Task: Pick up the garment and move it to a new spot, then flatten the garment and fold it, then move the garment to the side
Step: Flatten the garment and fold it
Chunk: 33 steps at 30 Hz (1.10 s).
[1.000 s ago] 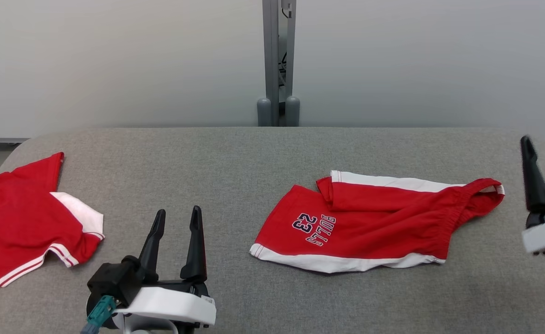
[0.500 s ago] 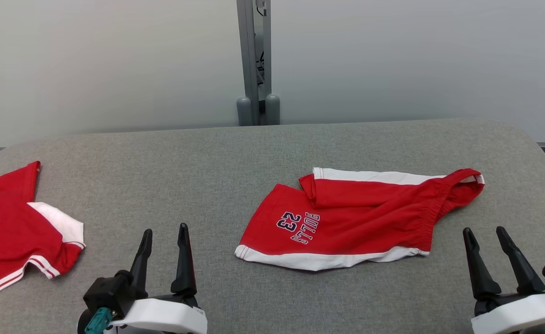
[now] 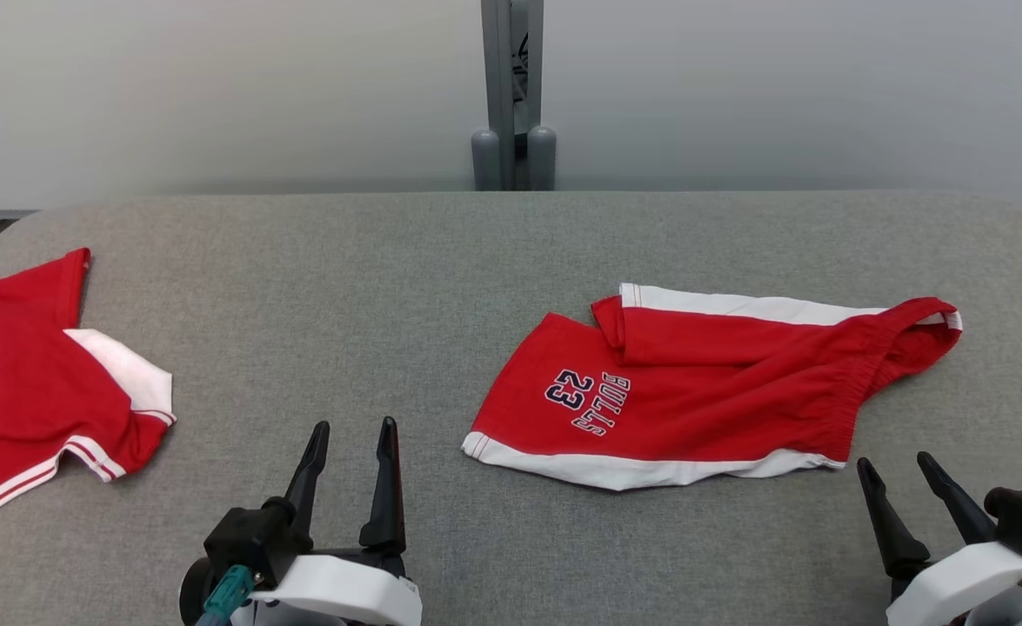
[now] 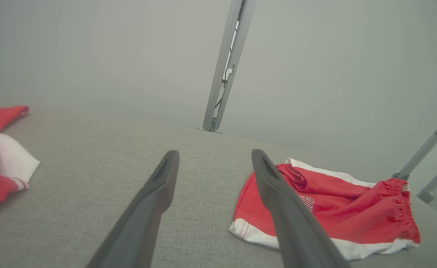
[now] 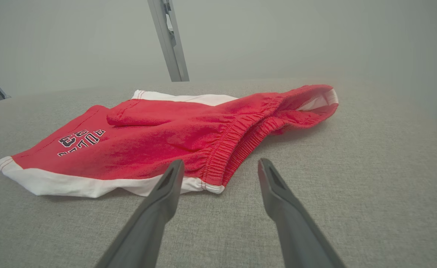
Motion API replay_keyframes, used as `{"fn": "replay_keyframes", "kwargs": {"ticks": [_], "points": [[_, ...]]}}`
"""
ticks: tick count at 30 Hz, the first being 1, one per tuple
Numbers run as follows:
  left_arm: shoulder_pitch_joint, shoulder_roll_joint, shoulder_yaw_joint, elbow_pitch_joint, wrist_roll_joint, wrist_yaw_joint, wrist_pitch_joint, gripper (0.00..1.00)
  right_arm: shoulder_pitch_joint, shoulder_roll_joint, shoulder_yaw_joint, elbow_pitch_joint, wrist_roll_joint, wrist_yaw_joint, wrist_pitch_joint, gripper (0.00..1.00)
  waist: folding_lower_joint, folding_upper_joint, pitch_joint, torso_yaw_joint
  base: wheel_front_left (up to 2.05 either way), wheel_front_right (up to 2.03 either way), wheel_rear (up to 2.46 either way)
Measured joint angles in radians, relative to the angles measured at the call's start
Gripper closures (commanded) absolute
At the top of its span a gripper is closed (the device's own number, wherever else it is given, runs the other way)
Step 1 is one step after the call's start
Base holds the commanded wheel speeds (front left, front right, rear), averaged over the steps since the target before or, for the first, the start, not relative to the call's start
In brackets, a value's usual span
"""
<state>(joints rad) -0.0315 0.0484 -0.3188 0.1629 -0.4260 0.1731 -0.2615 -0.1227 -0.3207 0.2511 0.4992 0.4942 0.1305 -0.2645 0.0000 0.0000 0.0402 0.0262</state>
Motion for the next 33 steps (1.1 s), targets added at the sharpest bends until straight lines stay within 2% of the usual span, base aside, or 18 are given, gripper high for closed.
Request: {"fn": "replay_keyframes", "kwargs": {"ticks": [6,18,32,33], "points": [[-0.028,0.0,-0.021,-0.002,0.014,0.004,0.0,0.0,-0.054,-0.024,0.055,0.098,0.009,0.0,0.0,0.0,0.0,0.0,0.05,0.043,0.0,0.0,0.0],[-0.038,0.0,-0.041,-0.019,0.028,0.021,0.0,0.0,-0.099,-0.032,0.078,0.174,0.051,0.0,0.0,0.0,0.0,0.0,0.098,0.109,0.0,0.0,0.0],[-0.042,0.0,-0.049,-0.019,0.028,0.022,0.0,0.0,-0.116,-0.036,0.109,0.191,0.078,0.0,0.0,0.0,0.0,0.0001,0.107,0.107,0.0,0.0,0.0],[-0.043,0.0,-0.052,-0.018,0.028,0.023,0.0,0.0,-0.117,-0.037,0.112,0.19,0.082,0.0,0.0,0.51,0.0,0.0,0.109,0.107,0.0,0.0,0.0]]}}
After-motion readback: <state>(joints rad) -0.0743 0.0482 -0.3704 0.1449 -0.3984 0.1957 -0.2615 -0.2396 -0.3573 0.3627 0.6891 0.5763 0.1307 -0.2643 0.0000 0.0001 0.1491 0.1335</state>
